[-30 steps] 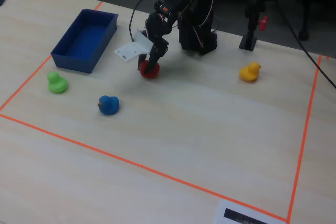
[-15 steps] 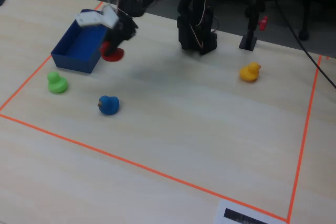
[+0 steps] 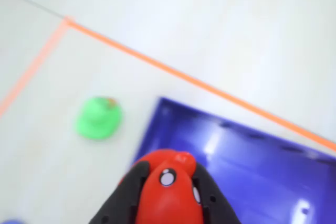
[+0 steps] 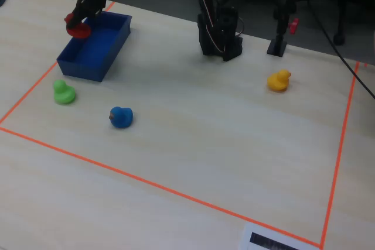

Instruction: Grasp red duck and put it into box.

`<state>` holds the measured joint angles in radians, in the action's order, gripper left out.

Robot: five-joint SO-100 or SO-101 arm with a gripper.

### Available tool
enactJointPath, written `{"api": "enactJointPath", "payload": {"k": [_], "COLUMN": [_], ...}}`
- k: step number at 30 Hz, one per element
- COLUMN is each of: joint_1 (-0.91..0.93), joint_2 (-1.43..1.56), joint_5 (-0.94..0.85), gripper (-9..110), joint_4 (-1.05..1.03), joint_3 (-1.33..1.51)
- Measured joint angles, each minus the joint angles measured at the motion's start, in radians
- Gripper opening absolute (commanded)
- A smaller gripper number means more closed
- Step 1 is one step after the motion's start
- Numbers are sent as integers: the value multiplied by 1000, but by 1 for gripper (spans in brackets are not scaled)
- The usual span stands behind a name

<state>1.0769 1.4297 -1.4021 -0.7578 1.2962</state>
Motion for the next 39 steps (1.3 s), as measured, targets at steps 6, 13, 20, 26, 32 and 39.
{"api": "enactJointPath", "payload": {"k": [6, 13, 20, 26, 32, 39], "joint_1": [49, 77, 81, 94, 95, 101], "joint_2": [-17, -63, -144, -179, -179, -179], "joint_5": [-48, -61, -61, -72, -104, -164], "gripper": [0, 0, 0, 0, 0, 0], "joint_4": [41, 152, 342, 419, 402, 273], "joint_3": [91, 176, 190, 190, 210, 222]}}
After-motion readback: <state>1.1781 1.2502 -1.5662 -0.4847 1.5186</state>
